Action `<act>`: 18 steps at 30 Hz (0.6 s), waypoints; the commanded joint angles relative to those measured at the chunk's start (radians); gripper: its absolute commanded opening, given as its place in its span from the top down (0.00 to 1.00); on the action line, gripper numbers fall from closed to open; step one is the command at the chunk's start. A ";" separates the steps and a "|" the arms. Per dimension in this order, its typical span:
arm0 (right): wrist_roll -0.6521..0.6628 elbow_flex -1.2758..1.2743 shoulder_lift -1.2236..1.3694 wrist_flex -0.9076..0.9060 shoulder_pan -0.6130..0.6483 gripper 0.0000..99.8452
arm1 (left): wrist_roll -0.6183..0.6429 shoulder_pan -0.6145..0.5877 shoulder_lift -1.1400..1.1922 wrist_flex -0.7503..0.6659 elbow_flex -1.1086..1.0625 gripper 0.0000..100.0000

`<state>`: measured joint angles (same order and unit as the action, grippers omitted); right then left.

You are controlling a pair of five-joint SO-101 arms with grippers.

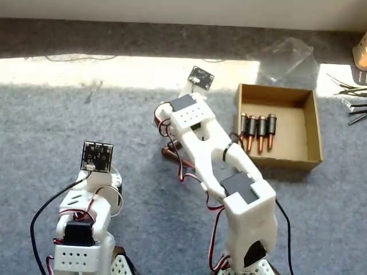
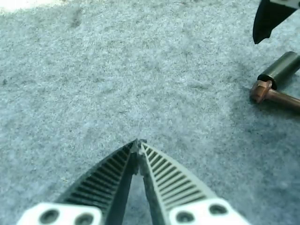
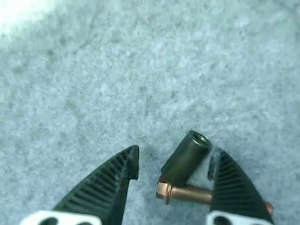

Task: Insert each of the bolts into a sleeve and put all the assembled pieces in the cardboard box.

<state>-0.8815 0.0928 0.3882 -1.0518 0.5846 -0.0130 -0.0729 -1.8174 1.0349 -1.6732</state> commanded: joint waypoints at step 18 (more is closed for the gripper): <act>-0.006 0.033 0.105 0.016 -0.022 0.93 | -0.008 0.012 -0.012 0.005 -0.022 0.98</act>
<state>-0.8815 0.0990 0.4956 -1.0533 0.5708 -0.0130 -0.0729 -1.8174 1.0349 -1.6732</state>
